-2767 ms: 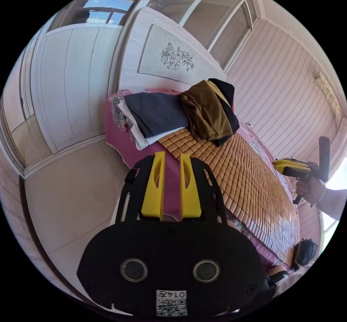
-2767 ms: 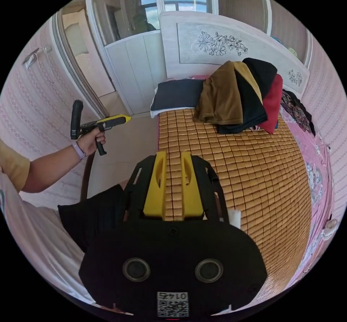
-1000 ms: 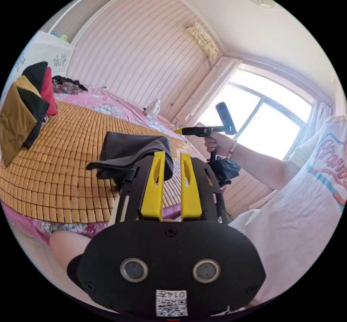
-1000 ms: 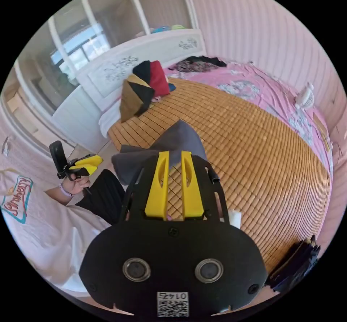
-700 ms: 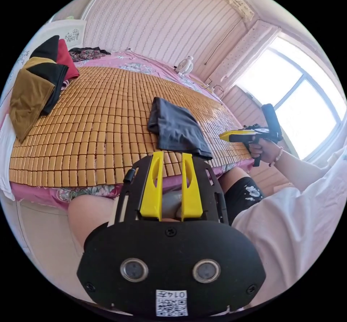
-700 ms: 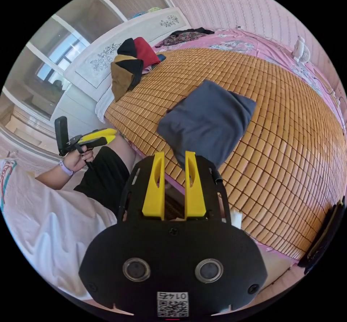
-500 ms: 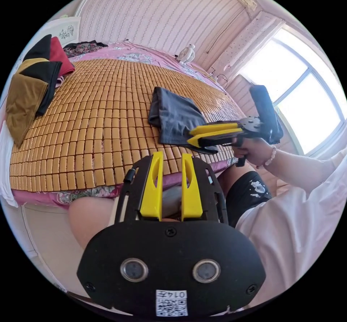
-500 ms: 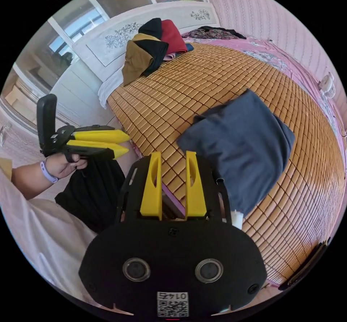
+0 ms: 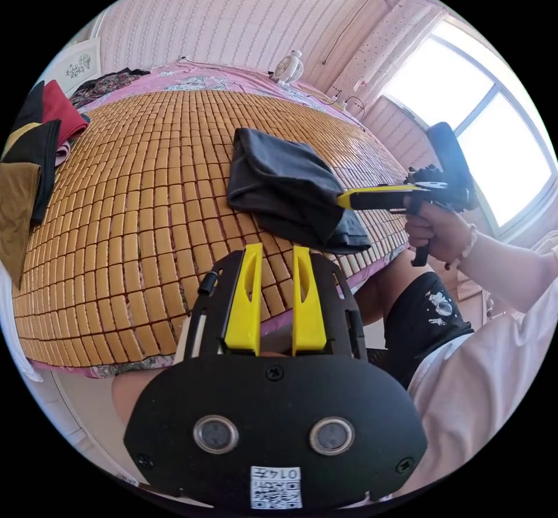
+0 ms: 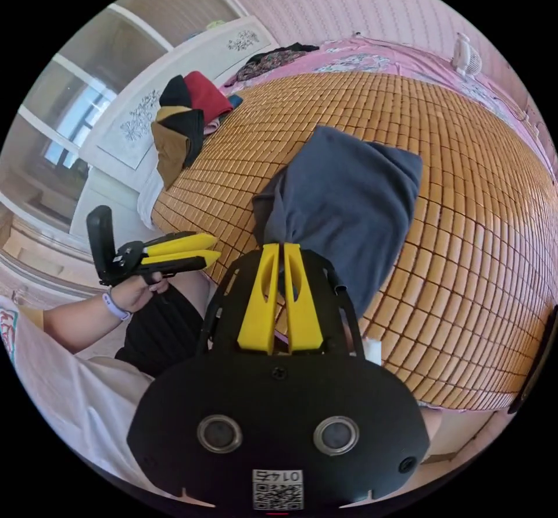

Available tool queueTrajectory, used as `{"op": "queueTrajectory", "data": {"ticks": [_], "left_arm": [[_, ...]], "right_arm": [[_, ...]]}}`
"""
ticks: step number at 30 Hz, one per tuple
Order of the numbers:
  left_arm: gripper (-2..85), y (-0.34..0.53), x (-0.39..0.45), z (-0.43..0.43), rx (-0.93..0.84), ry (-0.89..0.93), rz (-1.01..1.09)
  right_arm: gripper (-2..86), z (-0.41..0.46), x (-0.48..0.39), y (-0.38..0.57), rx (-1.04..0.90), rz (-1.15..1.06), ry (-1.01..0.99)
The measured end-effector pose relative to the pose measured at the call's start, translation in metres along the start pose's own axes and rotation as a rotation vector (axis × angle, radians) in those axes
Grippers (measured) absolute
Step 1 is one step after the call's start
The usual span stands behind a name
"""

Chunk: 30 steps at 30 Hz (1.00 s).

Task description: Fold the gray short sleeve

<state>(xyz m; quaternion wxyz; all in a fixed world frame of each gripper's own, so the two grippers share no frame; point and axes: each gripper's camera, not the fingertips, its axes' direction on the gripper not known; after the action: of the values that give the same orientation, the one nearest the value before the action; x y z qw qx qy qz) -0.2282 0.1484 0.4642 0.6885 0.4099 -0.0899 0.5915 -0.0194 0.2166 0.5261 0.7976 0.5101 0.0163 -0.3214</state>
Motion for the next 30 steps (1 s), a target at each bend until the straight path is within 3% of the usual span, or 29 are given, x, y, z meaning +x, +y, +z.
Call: {"op": "queueTrajectory", "data": {"ticks": [5, 8, 14, 21, 23, 26, 30], "left_arm": [[9.6, -0.033, 0.017, 0.021, -0.05, -0.057, 0.066], [9.5, -0.051, 0.026, 0.026, -0.074, -0.189, 0.068], [8.0, -0.061, 0.032, 0.028, -0.105, -0.213, 0.1], [0.1, -0.052, 0.034, 0.001, -0.149, -0.19, 0.12], [-0.3, -0.047, 0.034, -0.007, -0.163, -0.171, 0.131], [-0.7, -0.035, 0.031, -0.023, -0.157, -0.141, 0.131], [-0.9, -0.016, 0.024, -0.068, -0.065, -0.075, 0.122]], "right_arm": [[0.9, -0.081, 0.054, 0.056, 0.174, 0.211, 0.08], [1.4, -0.1, 0.077, 0.086, 0.178, 0.337, 0.136], [6.3, -0.104, 0.095, 0.122, 0.145, 0.448, 0.161], [11.4, -0.091, 0.07, 0.115, 0.114, 0.314, 0.264], [11.2, -0.078, 0.051, 0.101, 0.034, 0.18, 0.345], [7.7, -0.054, 0.047, 0.095, -0.133, 0.149, 0.496], [4.4, -0.078, 0.044, 0.105, -0.079, 0.159, 0.412]]}}
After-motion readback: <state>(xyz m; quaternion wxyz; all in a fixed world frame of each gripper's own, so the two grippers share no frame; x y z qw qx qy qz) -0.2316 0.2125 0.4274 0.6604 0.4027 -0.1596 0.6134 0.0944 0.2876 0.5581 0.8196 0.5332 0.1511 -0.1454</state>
